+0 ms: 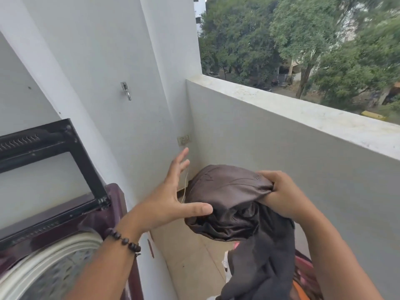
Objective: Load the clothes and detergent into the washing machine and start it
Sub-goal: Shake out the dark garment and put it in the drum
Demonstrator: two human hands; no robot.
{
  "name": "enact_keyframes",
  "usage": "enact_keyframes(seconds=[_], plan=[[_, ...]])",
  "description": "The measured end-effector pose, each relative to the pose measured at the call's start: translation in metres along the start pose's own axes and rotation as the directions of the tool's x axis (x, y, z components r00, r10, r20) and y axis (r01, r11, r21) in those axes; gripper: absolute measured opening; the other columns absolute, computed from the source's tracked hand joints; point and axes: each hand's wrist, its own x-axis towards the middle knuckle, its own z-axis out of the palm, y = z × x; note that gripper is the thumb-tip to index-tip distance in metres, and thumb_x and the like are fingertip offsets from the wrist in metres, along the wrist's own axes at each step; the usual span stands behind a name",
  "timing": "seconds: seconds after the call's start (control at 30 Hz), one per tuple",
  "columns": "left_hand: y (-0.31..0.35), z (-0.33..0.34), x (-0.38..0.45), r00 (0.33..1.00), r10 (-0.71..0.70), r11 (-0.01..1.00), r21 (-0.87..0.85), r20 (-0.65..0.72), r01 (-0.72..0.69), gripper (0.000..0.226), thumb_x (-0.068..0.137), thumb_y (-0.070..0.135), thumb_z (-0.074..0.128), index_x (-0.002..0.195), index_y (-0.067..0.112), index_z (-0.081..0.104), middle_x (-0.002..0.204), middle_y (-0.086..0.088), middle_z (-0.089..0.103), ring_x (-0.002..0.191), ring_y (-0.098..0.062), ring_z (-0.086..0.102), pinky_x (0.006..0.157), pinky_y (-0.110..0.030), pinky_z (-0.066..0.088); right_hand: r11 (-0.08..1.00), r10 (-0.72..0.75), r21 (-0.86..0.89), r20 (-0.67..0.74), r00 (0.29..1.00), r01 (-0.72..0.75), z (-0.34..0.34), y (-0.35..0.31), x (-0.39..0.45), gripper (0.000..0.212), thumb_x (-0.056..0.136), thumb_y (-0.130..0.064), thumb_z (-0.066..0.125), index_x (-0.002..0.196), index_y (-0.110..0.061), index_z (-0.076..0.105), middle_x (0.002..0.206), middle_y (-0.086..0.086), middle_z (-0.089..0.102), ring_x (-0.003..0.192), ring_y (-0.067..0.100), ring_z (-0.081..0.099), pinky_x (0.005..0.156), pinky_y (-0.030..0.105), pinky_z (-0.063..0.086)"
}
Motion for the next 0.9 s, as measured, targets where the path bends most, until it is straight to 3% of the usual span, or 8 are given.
enact_keyframes(seconds=[0.13,0.2,0.27,0.33,0.5,0.6,0.73,0.9], plan=[[0.027,0.035,0.007,0.993,0.096,0.834,0.54,0.065,-0.116,0.138,0.057,0.069,0.079,0.137,0.057,-0.033,0.165,0.011,0.002,0.151,-0.009,-0.007,0.121,-0.054,-0.006,0.956,-0.073,-0.271,0.152,0.986,0.113,0.02,-0.023,0.004,0.02,0.067,-0.005,0.057,0.067,-0.025,0.061,0.058,-0.006,0.06,0.055,-0.007,0.048,0.052,0.019,0.037],[0.028,0.054,0.014,0.991,0.091,0.768,0.625,0.103,-0.135,0.138,0.062,0.066,0.078,0.138,0.052,-0.036,0.159,0.004,0.03,0.149,-0.017,0.021,0.12,-0.058,0.003,0.946,-0.096,-0.29,0.176,0.98,0.145,0.027,-0.029,0.004,0.032,0.067,-0.006,0.058,0.082,-0.034,0.064,0.061,-0.021,0.061,0.061,-0.007,0.059,0.053,0.012,0.039],[0.022,0.062,0.02,0.995,0.094,0.815,0.57,0.043,-0.102,0.129,0.068,0.052,0.08,0.144,0.051,-0.025,0.135,0.006,0.059,0.123,-0.019,0.055,0.113,-0.047,0.034,0.95,-0.12,-0.271,0.143,0.982,0.155,0.027,-0.029,0.003,0.038,0.069,-0.003,0.064,0.098,-0.028,0.062,0.071,-0.019,0.066,0.068,-0.003,0.064,0.056,0.012,0.043],[0.015,0.063,0.023,0.99,0.132,0.888,0.45,-0.045,-0.098,0.112,0.07,0.04,0.079,0.145,0.056,-0.001,0.118,0.008,0.067,0.104,-0.018,0.065,0.091,-0.04,0.052,0.969,-0.134,-0.194,0.105,0.985,0.153,0.025,-0.028,0.001,0.04,0.069,-0.001,0.068,0.1,-0.023,0.057,0.075,-0.007,0.069,0.064,0.005,0.063,0.055,0.017,0.044],[0.003,0.063,0.023,0.973,0.18,0.961,0.237,-0.142,-0.143,0.087,0.063,0.03,0.076,0.136,0.051,0.033,0.104,0.005,0.072,0.095,-0.013,0.068,0.082,-0.04,0.055,0.996,-0.09,0.027,0.146,0.985,0.087,0.019,-0.024,-0.003,0.05,0.072,-0.006,0.07,0.114,-0.026,0.052,0.083,-0.002,0.062,0.071,0.011,0.057,0.064,0.018,0.044],[-0.005,0.059,0.023,0.968,0.163,0.985,0.084,-0.191,-0.15,0.085,0.065,0.02,0.079,0.136,0.045,0.041,0.097,0.001,0.074,0.089,-0.013,0.071,0.084,-0.039,0.056,0.987,-0.022,0.162,0.221,0.975,-0.015,0.012,-0.012,-0.006,0.067,0.07,-0.024,0.075,0.129,-0.04,0.047,0.107,-0.001,0.06,0.101,0.01,0.061,0.088,0.023,0.048],[-0.014,0.052,0.019,0.964,0.106,0.987,-0.089,-0.244,-0.131,0.077,0.067,0.013,0.082,0.134,0.034,0.049,0.108,0.0,0.074,0.099,-0.012,0.07,0.091,-0.027,0.054,0.979,0.065,0.168,0.287,0.956,-0.117,0.01,0.018,-0.016,0.097,0.062,-0.05,0.082,0.141,-0.057,0.026,0.139,-0.02,0.047,0.134,-0.004,0.038,0.112,0.039,0.032],[-0.01,0.052,0.014,0.962,0.114,0.973,-0.169,-0.25,-0.159,0.057,0.066,0.003,0.078,0.12,0.019,0.065,0.112,0.002,0.073,0.105,-0.011,0.068,0.093,-0.021,0.05,0.91,0.104,0.337,0.383,0.918,-0.243,0.032,0.051,-0.037,0.123,0.055,-0.048,0.091,0.151,-0.041,0.014,0.156,-0.013,0.029,0.141,0.001,0.032,0.116,0.038,0.032]])
